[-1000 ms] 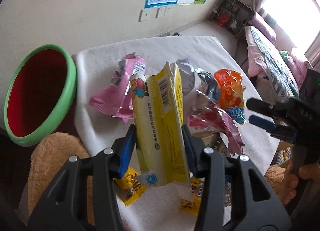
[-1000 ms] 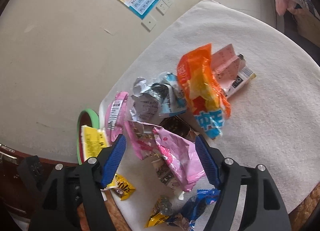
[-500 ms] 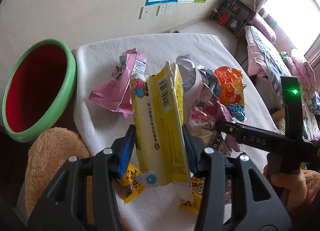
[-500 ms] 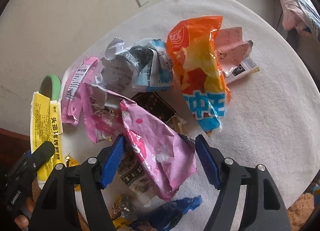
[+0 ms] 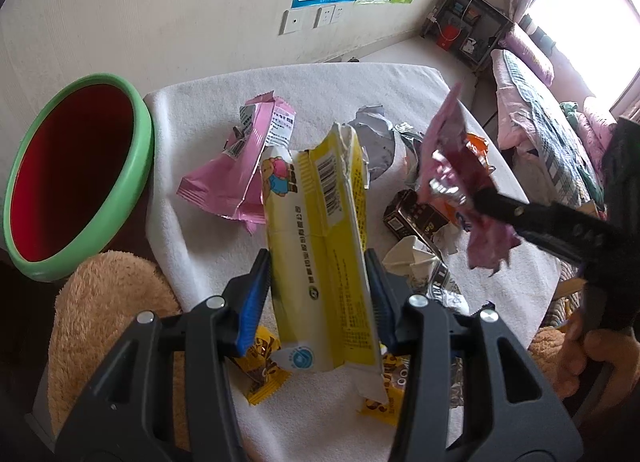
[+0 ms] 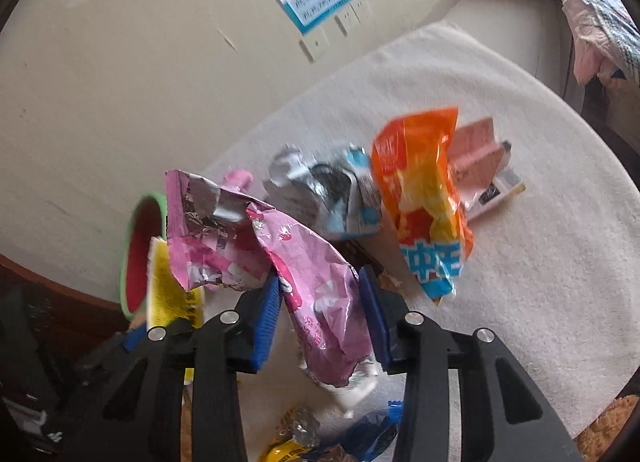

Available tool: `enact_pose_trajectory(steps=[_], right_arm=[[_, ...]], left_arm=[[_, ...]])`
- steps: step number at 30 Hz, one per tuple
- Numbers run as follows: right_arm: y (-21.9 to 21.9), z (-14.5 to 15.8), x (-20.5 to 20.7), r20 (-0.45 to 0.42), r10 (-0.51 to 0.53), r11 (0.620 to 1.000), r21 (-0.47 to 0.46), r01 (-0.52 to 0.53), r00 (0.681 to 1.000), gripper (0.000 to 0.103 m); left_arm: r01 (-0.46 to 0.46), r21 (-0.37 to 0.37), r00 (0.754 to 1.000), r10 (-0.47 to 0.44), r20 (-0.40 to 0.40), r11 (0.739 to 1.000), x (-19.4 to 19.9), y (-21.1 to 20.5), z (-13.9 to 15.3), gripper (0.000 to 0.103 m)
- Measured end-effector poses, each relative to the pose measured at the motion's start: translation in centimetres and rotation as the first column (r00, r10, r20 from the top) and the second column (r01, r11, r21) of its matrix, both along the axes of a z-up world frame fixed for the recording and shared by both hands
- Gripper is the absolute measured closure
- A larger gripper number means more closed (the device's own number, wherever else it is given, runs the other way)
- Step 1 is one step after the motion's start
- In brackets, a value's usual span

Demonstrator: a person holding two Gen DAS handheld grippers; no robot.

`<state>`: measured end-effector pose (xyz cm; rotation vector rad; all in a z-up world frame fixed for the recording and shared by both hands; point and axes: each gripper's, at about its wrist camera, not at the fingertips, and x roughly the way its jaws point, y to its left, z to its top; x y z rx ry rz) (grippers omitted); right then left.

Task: Collect trash
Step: 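Lift the yellow box with the left tool while the right tool holds pink wrappers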

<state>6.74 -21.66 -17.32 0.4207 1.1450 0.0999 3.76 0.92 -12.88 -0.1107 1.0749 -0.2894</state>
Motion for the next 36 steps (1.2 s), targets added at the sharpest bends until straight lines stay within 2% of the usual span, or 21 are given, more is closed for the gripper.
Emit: enact_pose_trajectory(steps=[9,36], right_arm=[[-0.63,0.04,-0.21,-0.006,-0.028,0.999,0.046,0.028,1.000,0.065],[-0.34,0.40,-0.53,0.010,-0.022,0.999,0.042,0.021,1.000,0.065]], left_arm=[[0.017,0.005,1.000,-0.016,-0.007,1.000,-0.07,-0.44,-0.06,0.059],[-0.010,-0.009,1.000,0.010,0.006,1.000,-0.13,0.51,0.25,0.059]])
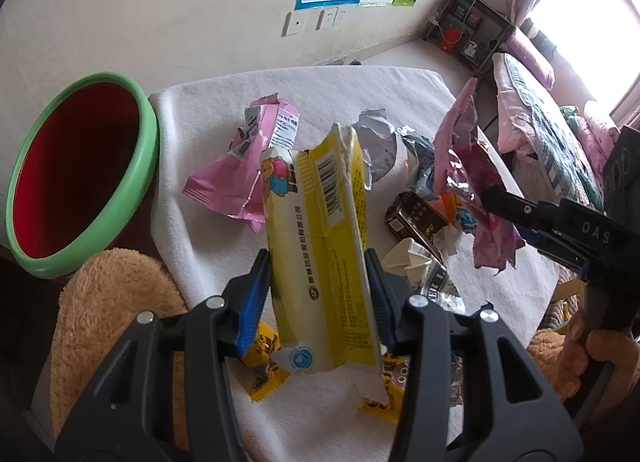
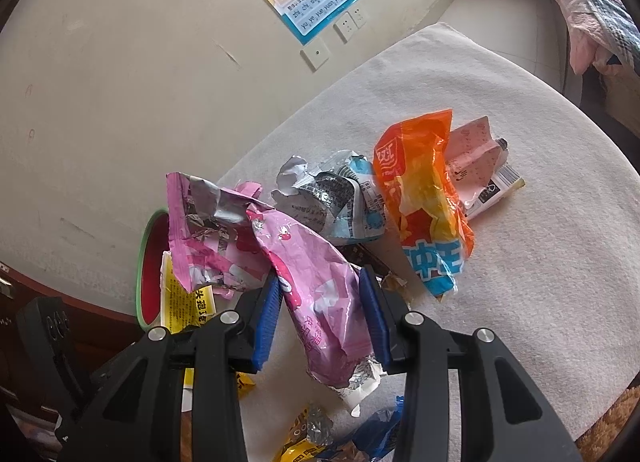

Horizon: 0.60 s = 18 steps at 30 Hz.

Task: Collect trash
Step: 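Lift the yellow box with the left tool while the right tool holds pink wrappers, then drop the yellow box and pink wrappers into the red bucket with both tools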

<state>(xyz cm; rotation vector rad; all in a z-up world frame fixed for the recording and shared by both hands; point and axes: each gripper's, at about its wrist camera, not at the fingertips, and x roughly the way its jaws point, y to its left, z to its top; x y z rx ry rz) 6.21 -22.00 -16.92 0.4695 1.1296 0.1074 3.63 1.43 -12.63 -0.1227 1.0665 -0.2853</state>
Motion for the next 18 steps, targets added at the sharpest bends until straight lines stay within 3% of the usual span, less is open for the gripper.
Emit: enact_pose_trajectory(steps=[18], right_arm=[[2.3,3.3,-0.6,0.095,0.050,0.998,-0.054,-0.045,0.994,0.065]], left_arm=[[-0.053,0.036,0.987,0.047,0.152,0.998,1.0,3.7,3.3,0.059]])
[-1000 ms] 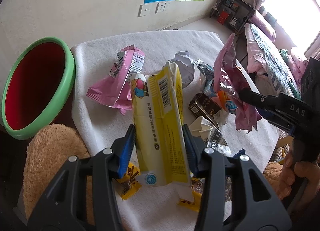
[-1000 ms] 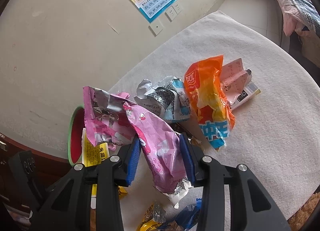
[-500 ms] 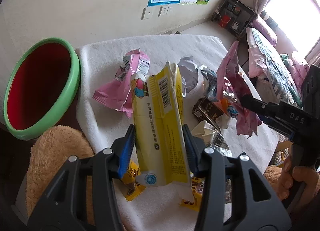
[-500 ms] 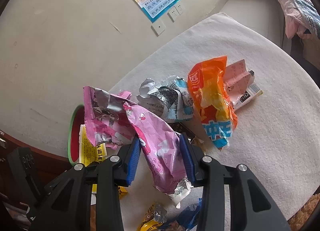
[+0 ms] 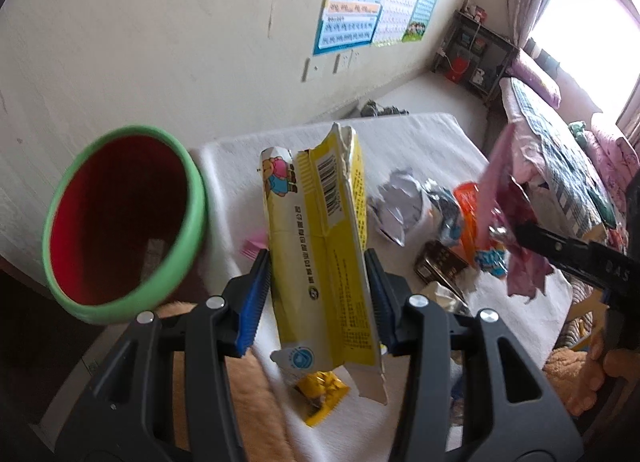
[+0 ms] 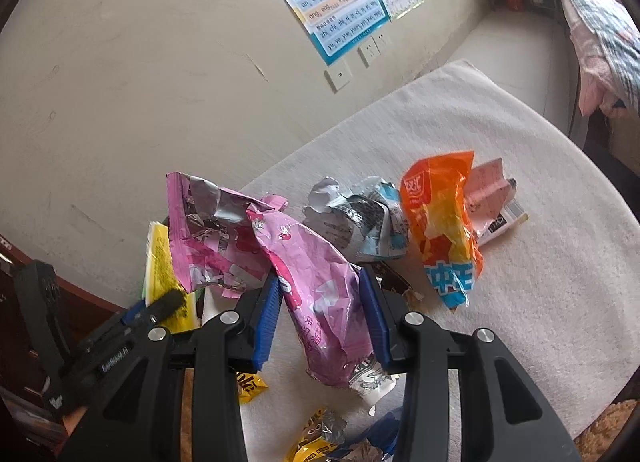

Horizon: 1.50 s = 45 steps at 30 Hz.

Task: Collect trash
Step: 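Drop the yellow box and pink wrappers into the red bucket with both tools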

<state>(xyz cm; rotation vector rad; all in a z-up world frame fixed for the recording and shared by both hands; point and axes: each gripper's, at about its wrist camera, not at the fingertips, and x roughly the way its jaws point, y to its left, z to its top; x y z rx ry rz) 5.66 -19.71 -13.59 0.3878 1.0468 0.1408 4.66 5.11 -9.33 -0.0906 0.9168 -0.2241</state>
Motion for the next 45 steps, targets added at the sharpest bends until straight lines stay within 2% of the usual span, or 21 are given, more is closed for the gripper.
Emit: enact_pose_trajectory(steps=[5,13,19,24,28,33,38,40,41,42,45], right_arm=[[1.2,0.7,0.4,0.010,0.001,1.000,-0.011,-0.001,1.000,0.065],[5.2,-1.1,1.4,-0.034,0.027,1.000,0.014,-0.026,0.999,0.065],[9.4,-1.9,3.7,-0.051,0.062,0.995,0.084,-0.057,0.997,0.065],[14.6,-1.5,6.7,-0.036,0.145,0.987,0.071,-0.142,0.989,0.065],[18.1,-1.9,9.0,-0.042,0.195,0.978,0.086,-0.191,0.980,0.065],[21.3,-3.4,11.2,-0.094,0.217,0.970,0.135,-0.204,0.972,0.065],[24.1,-4.2,12.4,-0.109,0.252,0.964,0.116,-0.240,0.961,0.064],[24.9,-3.7,12.3,-0.096,0.267,0.958,0.132,-0.253,0.959,0.061],[25.3,-3.6,12.5,-0.090,0.277,0.954,0.147,-0.262,0.957,0.049],[25.4,-3.4,12.7,-0.082,0.281,0.951,0.155,-0.266,0.956,0.029],[25.1,-2.5,12.5,-0.046,0.281,0.953,0.133,-0.273,0.958,0.027]], left_arm=[[-0.054,-0.041,0.999,0.054,0.000,0.998,0.7,3.1,0.2,0.058],[-0.174,0.000,0.984,0.174,0.028,0.985,2.1,8.8,0.2,0.058],[-0.252,0.000,0.967,0.252,0.027,0.968,2.6,13.5,0.3,0.058],[-0.277,0.006,0.961,0.277,0.002,0.961,3.0,16.4,-0.7,0.058],[-0.290,-0.017,0.956,0.289,-0.040,0.957,3.3,17.9,-1.8,0.058],[-0.292,0.000,0.954,0.291,-0.071,0.956,3.8,18.4,-3.2,0.058],[-0.297,0.007,0.952,0.296,-0.083,0.955,4.4,19.0,-3.9,0.058],[-0.315,0.019,0.945,0.315,-0.088,0.949,4.6,19.2,-4.2,0.055],[-0.329,0.028,0.940,0.330,-0.093,0.944,4.8,19.4,-4.3,0.045],[-0.345,0.036,0.932,0.347,-0.103,0.938,4.9,19.5,-4.5,0.030],[-0.376,0.025,0.921,0.376,-0.106,0.926,4.6,19.8,-4.7,0.027]])
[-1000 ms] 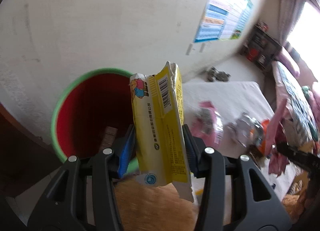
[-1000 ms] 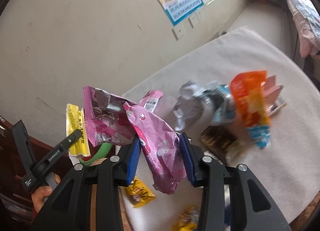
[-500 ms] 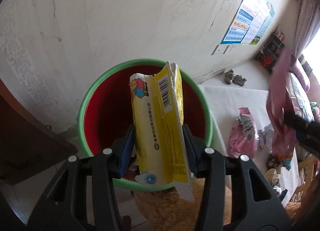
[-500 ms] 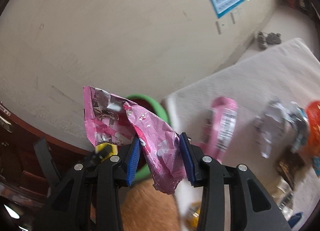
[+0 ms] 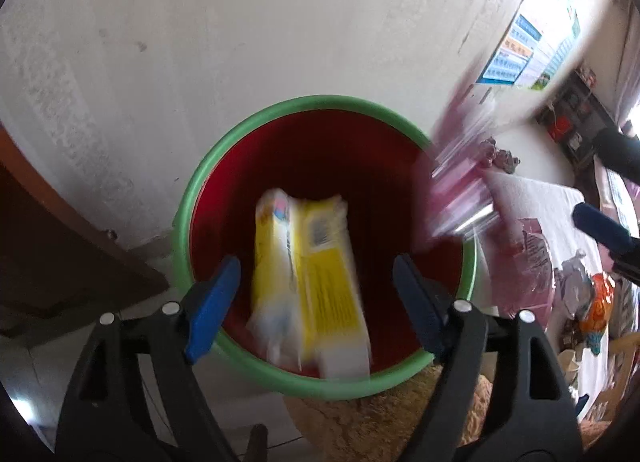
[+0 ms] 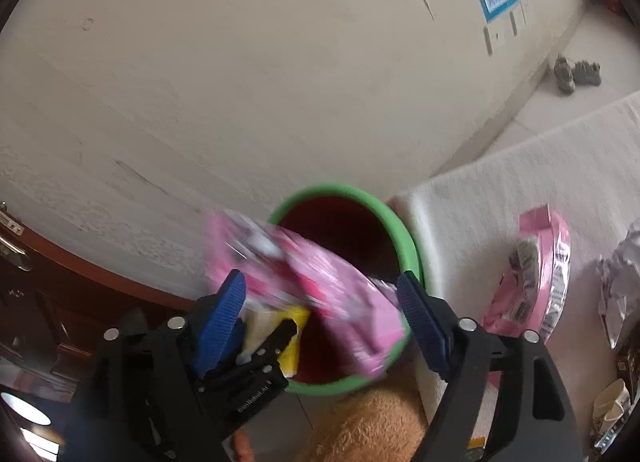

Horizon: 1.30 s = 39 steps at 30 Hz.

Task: Collect trash
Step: 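Drop the yellow box and pink wrappers into the red bucket with both tools, then grasp the pink packet with the left tool while the right tool grasps the white wrapper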

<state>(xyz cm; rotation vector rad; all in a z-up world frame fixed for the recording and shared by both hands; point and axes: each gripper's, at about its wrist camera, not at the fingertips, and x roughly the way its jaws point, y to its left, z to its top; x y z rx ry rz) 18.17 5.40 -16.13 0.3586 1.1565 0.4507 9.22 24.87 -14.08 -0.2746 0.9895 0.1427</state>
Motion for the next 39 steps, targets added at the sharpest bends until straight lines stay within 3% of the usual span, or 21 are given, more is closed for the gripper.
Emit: enact_pose_trajectory(steps=[4,8,16,21,23,26,29,34,39], right_arm=[[-2.6,0.9,-1.3,0.025,-0.019,0.999,-0.035,0.019,1.000,0.027],[-7.6,1.9,-3.6,0.060,-0.053,0.987,-0.146,0.061,0.997,0.027],[-19.4,0.9,-8.1,0.077,-0.122,0.909,-0.392,0.142,0.990,0.027],[-24.9,-2.9,-10.3,-0.003,-0.236,0.910,-0.352,0.220,0.972,0.027],[-25.7,-4.1,-10.8,-0.046,-0.246,0.920,-0.326,0.218,0.968,0.027],[-25.1,-4.4,-11.2,-0.043,-0.206,0.921,-0.347,0.179,0.978,0.027],[-24.6,-5.3,-11.4,-0.092,-0.192,0.939,-0.306,0.156,0.977,0.027],[-23.2,-6.4,-12.2,-0.167,-0.171,0.950,-0.287,0.118,0.971,0.027],[-21.4,-8.1,-12.4,-0.219,-0.121,0.945,-0.322,0.046,0.968,0.031]], left_arm=[[0.015,0.019,1.000,-0.014,-0.014,1.000,-0.7,-0.5,-0.1,0.027],[0.041,0.041,0.999,-0.041,-0.008,0.998,-1.2,-1.7,0.3,0.027],[0.131,0.029,0.990,-0.132,0.040,0.991,-1.5,-6.2,2.7,0.027],[0.249,-0.045,0.968,-0.248,0.036,0.967,-3.0,-11.8,3.7,0.027],[0.310,-0.035,0.951,-0.309,0.024,0.950,-4.1,-14.3,3.5,0.027],[0.392,0.004,0.920,-0.391,-0.012,0.920,-5.6,-17.7,2.4,0.027],[0.423,0.036,0.905,-0.421,-0.051,0.905,-5.5,-19.8,1.0,0.027],[0.437,0.142,0.899,-0.436,-0.045,0.888,-3.7,-20.5,0.5,0.027],[0.419,0.184,0.907,-0.418,-0.045,0.889,-0.3,-21.0,0.0,0.027]])
